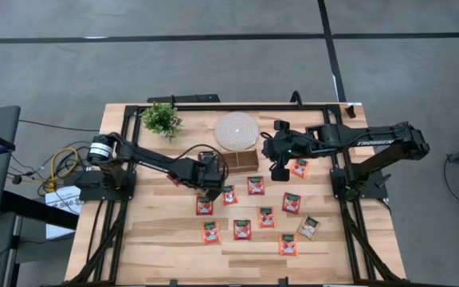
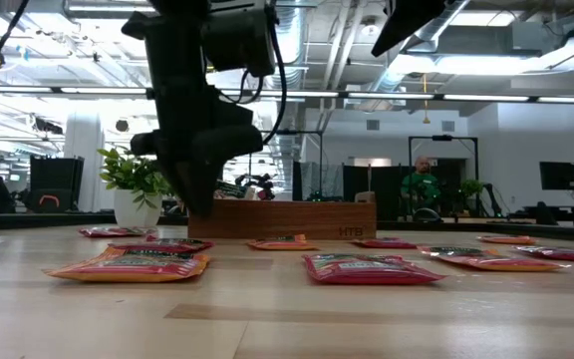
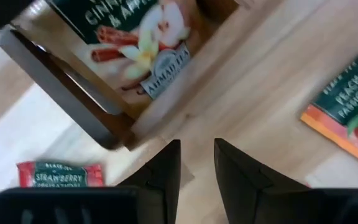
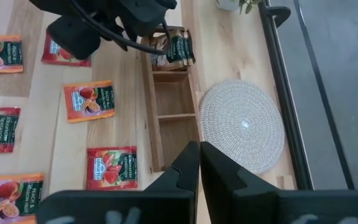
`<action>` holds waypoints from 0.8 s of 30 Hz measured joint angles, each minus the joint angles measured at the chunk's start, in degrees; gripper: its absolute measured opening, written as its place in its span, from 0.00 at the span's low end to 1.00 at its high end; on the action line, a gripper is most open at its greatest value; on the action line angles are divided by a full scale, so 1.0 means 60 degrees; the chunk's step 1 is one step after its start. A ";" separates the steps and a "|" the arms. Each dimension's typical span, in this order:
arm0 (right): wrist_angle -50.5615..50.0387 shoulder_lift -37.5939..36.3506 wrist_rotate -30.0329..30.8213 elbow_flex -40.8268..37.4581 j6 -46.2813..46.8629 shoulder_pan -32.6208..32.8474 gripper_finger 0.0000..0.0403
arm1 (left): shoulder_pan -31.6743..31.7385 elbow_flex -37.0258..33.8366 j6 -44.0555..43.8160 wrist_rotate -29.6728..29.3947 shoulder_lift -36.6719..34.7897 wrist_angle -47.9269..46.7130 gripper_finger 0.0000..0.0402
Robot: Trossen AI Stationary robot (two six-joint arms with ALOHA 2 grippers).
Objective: Pick & Place Tea
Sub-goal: Adjust the wooden organizer, then put the brown tea bag into the left of the wooden organizer
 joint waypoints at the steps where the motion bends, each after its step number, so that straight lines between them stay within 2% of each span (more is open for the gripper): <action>1: 0.0004 0.0000 -0.0004 0.0000 0.0000 0.0000 0.02 | 0.0000 0.0000 0.0006 -0.0119 0.0001 -0.0031 0.22; 17: 0.0011 0.0000 -0.0207 0.0000 0.0000 0.0000 0.02 | 0.0495 0.0001 0.0492 -0.0424 0.0000 -0.0029 0.22; 19: -0.0004 0.0000 -0.0208 0.0002 0.0000 0.0000 0.02 | 0.0486 0.0011 0.0469 -0.0069 0.0000 0.0106 0.22; 22: -0.0171 0.0000 -0.0219 0.0001 0.0057 0.0002 0.02 | 0.0285 0.0221 0.0394 0.1011 -0.0147 0.0034 0.22; 24: -0.0815 0.0000 -0.0500 0.0003 0.0298 0.0054 0.02 | -0.0026 0.0568 0.0391 0.1459 -0.0381 -0.0302 0.22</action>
